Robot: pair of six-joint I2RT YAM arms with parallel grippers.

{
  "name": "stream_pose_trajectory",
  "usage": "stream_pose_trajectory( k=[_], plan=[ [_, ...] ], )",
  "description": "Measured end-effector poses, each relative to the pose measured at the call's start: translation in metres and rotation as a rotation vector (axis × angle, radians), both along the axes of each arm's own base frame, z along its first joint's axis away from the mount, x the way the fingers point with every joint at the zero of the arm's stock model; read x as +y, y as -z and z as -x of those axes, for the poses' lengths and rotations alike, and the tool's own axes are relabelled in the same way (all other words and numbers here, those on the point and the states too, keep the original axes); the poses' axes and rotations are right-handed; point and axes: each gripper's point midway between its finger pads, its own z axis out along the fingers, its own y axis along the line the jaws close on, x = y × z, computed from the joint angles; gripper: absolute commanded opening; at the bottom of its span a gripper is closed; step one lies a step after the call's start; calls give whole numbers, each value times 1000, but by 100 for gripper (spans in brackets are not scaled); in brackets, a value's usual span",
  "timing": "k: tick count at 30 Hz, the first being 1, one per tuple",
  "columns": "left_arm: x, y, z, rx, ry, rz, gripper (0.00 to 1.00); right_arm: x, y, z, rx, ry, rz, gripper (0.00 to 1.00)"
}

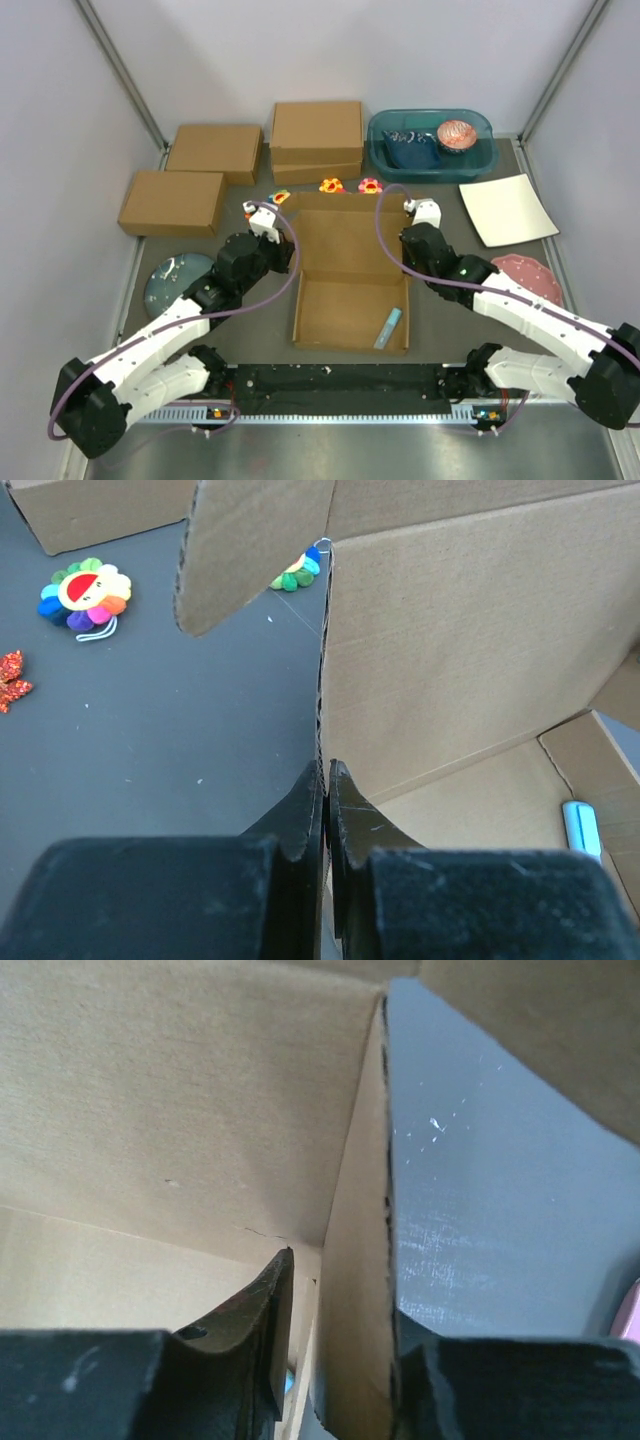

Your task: Fold the paper box

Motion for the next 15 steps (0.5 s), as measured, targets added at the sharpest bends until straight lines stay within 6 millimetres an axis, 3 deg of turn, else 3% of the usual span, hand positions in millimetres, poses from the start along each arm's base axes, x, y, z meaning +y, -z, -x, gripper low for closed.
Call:
stream_pose_trajectory(
  k=[10, 15],
  plan=[
    [-1, 0, 14, -54, -18, 54, 0, -5, -4, 11, 21, 7, -7, 4],
    [-7, 0, 21, -88, -38, 87, 0, -7, -2, 15, 14, 25, -2, 1]
  ],
)
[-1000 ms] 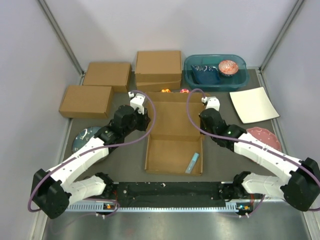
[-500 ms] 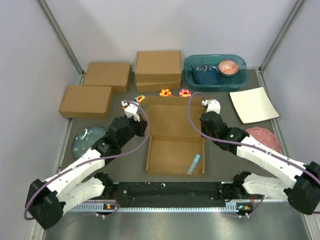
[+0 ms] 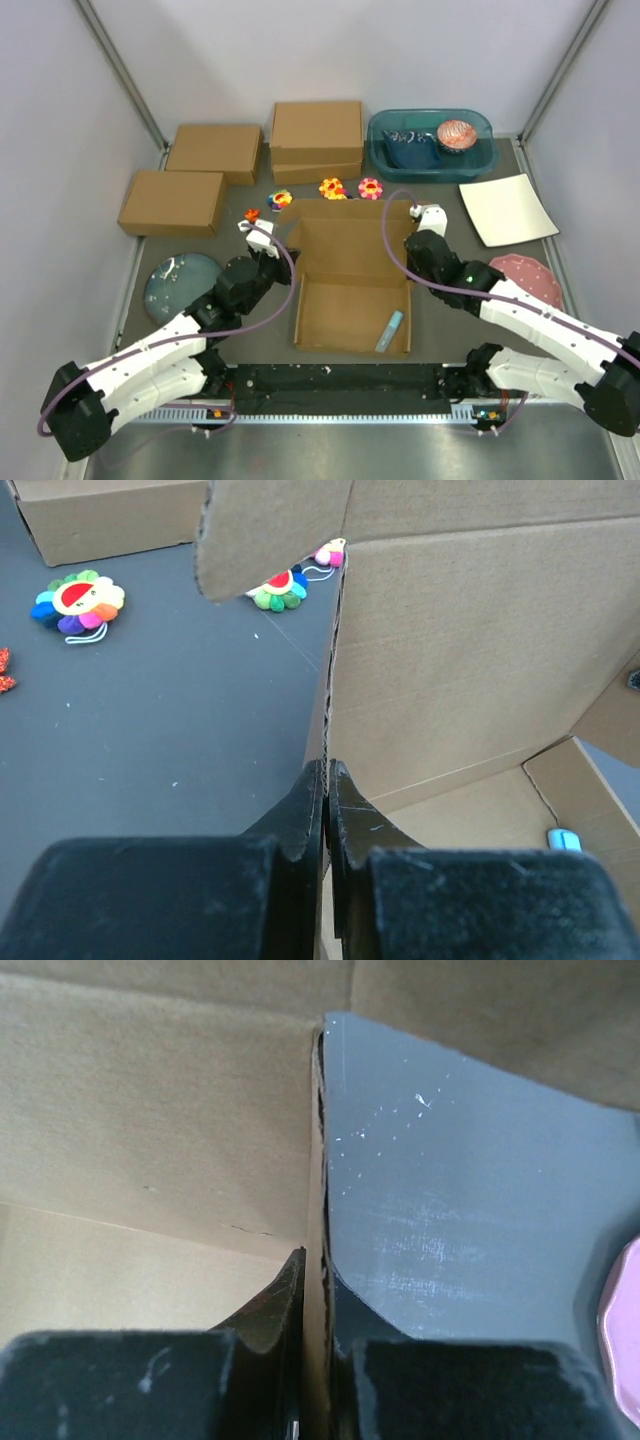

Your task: Fold the paper box

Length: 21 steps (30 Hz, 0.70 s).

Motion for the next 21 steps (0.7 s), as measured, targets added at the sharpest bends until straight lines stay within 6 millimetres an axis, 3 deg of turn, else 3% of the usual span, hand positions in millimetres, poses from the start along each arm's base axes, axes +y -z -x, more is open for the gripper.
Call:
stream_pose_trajectory(
  k=[21],
  plan=[
    [1, 7, 37, -74, -53, 252, 0, 5, 8, 22, -207, 121, -125, 0]
  ],
)
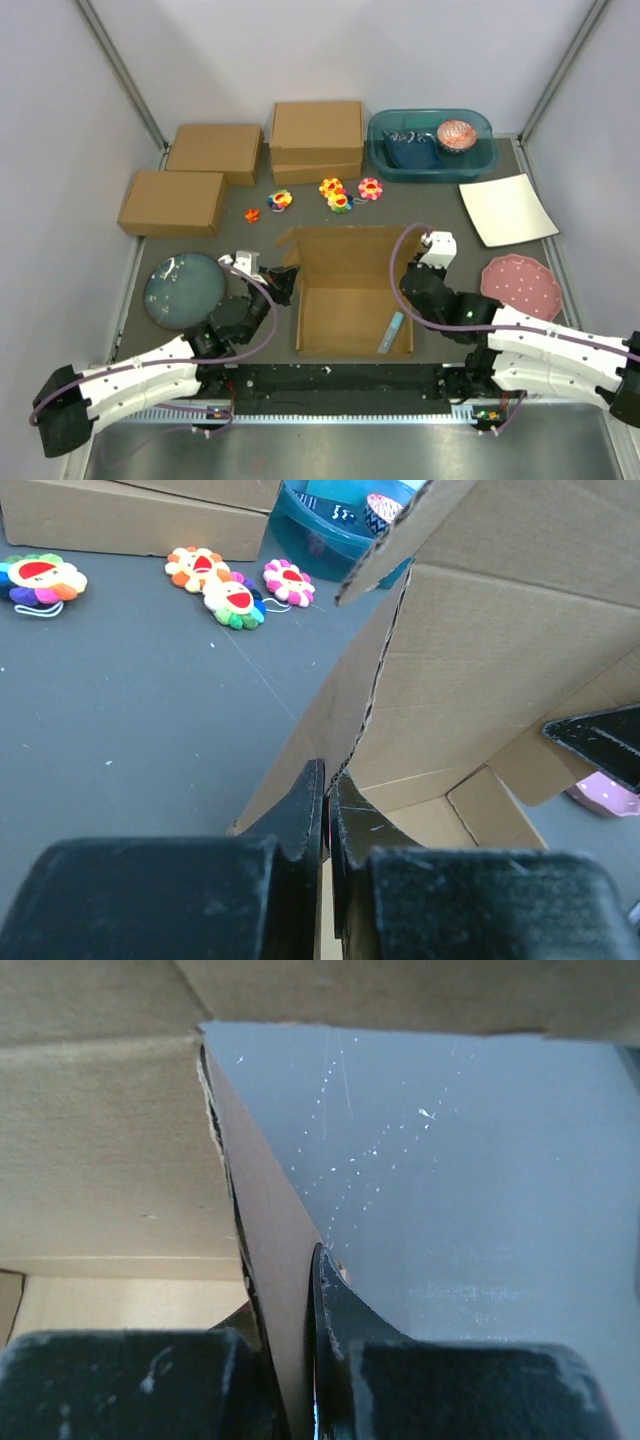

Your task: Fold the paper box

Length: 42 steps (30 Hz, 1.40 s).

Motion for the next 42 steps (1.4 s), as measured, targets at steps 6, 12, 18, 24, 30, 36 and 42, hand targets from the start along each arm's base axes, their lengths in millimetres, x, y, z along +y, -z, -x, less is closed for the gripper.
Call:
stream_pose_trajectory(
  k=[6, 12, 18, 24, 30, 36, 42],
  plan=[
    [-2, 1, 8, 19, -2, 73, 0, 1, 3, 5, -54, 47, -6, 0],
    [-3, 1, 12, 36, -9, 110, 0, 1, 6, 8, -105, 92, -9, 0],
    [-4, 1, 14, 71, -18, 164, 0, 1, 8, 12, -137, 114, -14, 0],
    [-5, 3, 13, 109, -36, 214, 0, 2, 9, 16, -161, 120, 22, 0],
    [-8, -1, 12, 145, -44, 219, 0, 1, 14, 19, -161, 115, 62, 0],
    [-11, 9, 8, 174, -75, 208, 0, 3, 21, 23, -146, 96, 85, 0],
    [-15, 14, 7, 179, -93, 201, 0, 2, 25, 26, -133, 78, 113, 0]
  ],
)
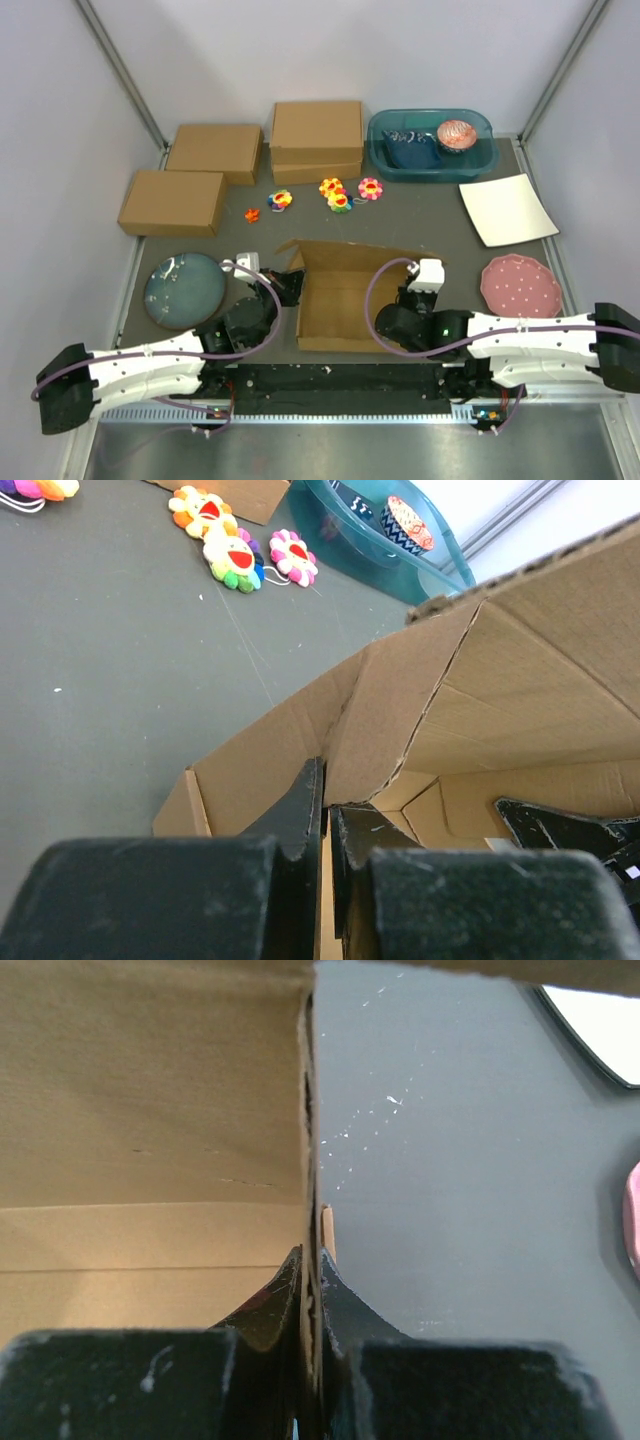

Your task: Fold the paper box

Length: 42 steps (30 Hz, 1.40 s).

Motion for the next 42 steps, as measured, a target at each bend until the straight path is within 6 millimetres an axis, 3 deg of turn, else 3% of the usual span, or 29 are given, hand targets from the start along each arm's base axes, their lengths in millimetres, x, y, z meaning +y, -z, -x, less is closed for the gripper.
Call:
stream_pose_trajectory(
  k=[4, 11, 17, 25, 34, 42],
  plan=[
    [-1, 2, 2, -1, 0, -8, 0, 0, 2, 3, 5, -11, 15, 3],
    [-5, 12, 15, 0, 48, -20, 0, 8, 21, 23, 104, -116, 66, 36],
    [-8, 13, 24, -11, 84, -21, 0, 15, 23, 40, 164, -194, 79, 50],
    [-8, 17, 26, -18, 90, -47, 0, 22, 7, 53, 170, -258, 92, 58],
    [-1, 24, 27, -19, 77, -84, 0, 25, -38, 56, 95, -278, -7, 61],
    [1, 27, 33, -24, 97, -116, 0, 15, -61, 53, 48, -267, -95, 64]
  ],
)
